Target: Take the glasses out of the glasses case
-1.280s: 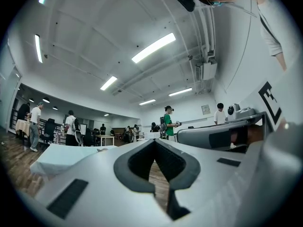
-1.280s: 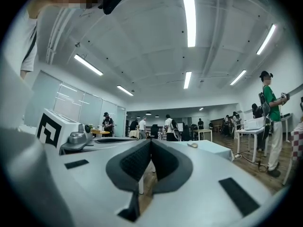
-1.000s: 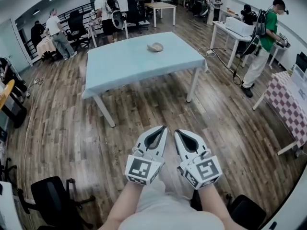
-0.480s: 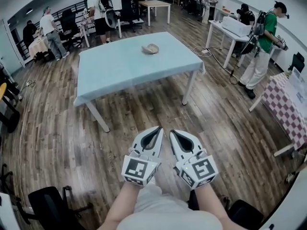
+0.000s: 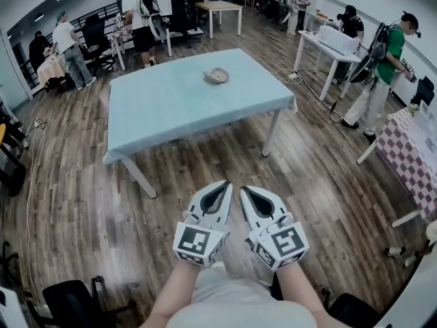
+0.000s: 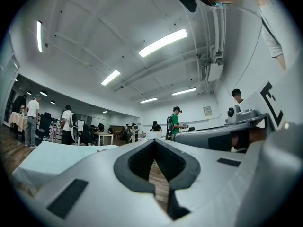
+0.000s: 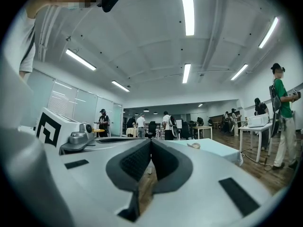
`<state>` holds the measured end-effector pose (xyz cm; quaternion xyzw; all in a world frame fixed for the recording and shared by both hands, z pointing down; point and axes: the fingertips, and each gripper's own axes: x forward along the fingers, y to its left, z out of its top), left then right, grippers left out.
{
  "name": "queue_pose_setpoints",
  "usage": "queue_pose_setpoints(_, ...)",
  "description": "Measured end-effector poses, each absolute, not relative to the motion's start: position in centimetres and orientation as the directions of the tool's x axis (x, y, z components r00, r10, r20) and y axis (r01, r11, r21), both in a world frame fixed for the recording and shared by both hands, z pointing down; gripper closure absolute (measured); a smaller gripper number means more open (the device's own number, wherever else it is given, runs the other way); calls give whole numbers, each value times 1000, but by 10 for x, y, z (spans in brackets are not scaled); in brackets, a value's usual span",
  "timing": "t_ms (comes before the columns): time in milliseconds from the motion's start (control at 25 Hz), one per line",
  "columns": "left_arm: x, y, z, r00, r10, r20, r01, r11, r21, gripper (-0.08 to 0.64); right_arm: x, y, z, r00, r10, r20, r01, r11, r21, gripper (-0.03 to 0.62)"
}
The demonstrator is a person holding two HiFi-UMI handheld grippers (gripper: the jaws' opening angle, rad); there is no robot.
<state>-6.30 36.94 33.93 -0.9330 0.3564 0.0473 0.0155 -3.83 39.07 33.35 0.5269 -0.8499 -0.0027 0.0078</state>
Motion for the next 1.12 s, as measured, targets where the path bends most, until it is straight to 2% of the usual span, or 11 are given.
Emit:
queue_pose_setpoints(600, -57, 308, 348, 763, -640, -95, -640, -768, 33, 554, -33, 332, 348, -410, -911, 46, -912, 411, 3, 584)
queue_pose_setpoints(1120, -34, 230, 346, 738, -671, -77, -671, -741, 29, 554, -8, 253, 346, -449, -892, 55, -893, 449, -11, 584)
